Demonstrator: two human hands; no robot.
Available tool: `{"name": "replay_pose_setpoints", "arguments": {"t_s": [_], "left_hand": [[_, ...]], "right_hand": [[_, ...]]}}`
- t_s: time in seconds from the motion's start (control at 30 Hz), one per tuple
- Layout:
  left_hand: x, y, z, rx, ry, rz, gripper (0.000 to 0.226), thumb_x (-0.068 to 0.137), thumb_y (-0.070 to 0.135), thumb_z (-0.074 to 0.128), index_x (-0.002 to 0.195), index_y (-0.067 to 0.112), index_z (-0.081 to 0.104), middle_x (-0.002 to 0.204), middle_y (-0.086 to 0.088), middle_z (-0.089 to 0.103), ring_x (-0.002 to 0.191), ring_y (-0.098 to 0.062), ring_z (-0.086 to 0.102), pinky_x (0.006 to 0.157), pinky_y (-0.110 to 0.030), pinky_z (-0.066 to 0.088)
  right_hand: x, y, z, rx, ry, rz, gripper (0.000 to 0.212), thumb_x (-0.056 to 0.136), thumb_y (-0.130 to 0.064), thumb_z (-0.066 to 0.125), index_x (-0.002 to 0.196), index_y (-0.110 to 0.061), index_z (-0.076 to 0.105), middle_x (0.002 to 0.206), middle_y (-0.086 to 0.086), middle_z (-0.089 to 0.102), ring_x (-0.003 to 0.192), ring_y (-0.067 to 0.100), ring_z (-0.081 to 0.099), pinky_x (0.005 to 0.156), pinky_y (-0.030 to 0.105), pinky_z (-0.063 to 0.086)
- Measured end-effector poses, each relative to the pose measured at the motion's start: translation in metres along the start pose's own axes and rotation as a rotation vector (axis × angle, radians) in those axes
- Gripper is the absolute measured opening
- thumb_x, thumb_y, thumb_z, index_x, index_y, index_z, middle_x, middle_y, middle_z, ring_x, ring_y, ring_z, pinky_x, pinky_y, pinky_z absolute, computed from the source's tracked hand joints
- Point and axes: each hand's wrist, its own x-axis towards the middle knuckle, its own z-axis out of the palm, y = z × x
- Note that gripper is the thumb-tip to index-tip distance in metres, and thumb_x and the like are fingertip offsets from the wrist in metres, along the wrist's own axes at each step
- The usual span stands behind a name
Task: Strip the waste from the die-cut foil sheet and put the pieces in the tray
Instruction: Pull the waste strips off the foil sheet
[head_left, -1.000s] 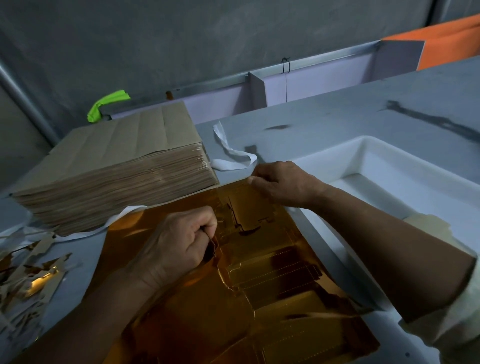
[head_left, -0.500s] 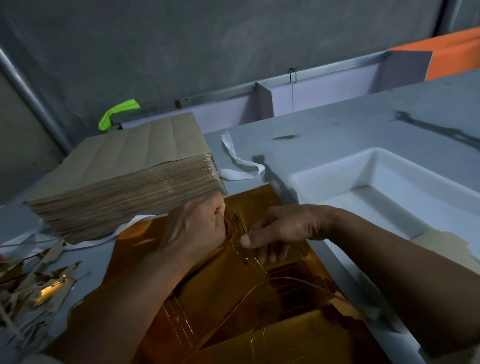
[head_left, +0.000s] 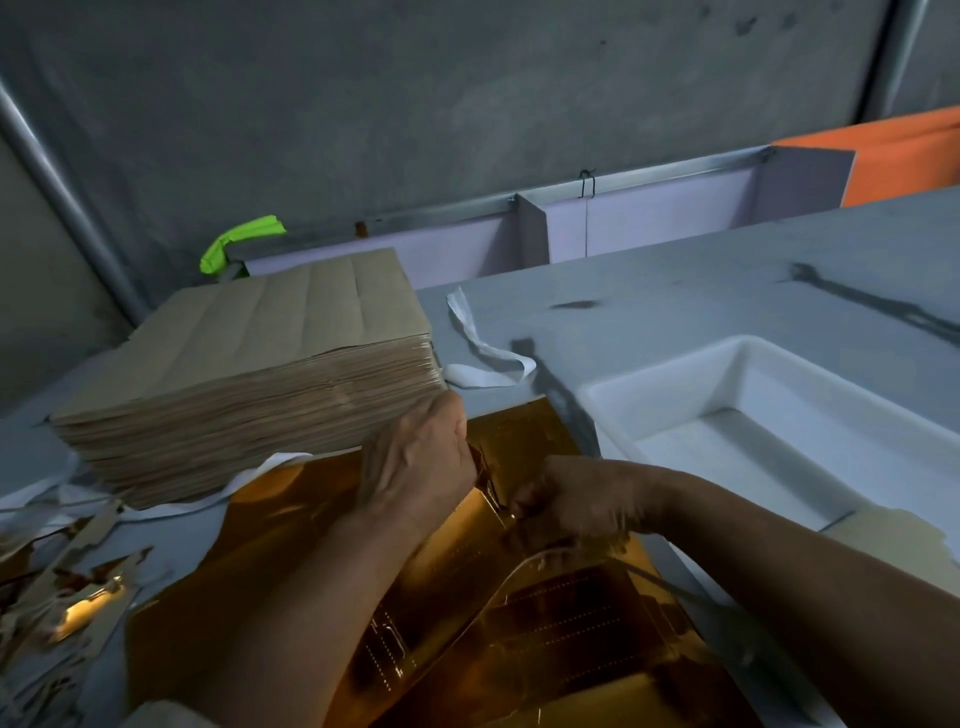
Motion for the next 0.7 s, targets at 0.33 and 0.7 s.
{"name": "replay_pose_setpoints", "arguments": {"t_s": [0.33,0.7], "left_hand": [[-0.015,-0.024,0.008,-0.152,-0.09,-0.079,0.048,0.093,0.005,0.053,0.133,0.031,0.048,0.126,0.01,0.041,0.094,-0.002,0.046,0.064,-0.01,0.037],[-0.1,-0.033,0.006,-0.432,0.473,-0.239,0.016,0.093,0.005,0.049,0.104,0.01,0.061,0.111,0.001,0.046,0.089,-0.006,0.054,0.067,-0.02,0.047]], "right_hand": [[0.005,0.006,-0.001,0.011,0.056,0.078,0.023,0.099,-0.02,0.055,0.078,-0.017,0.063,0.075,-0.001,0.067,0.064,0.009,0.064,0.062,0.021,0.053],[0.009,0.011,0.001,-0.035,0.09,0.067,0.021,0.101,-0.023,0.053,0.084,-0.015,0.062,0.078,0.003,0.069,0.062,0.009,0.064,0.062,0.022,0.052]]}}
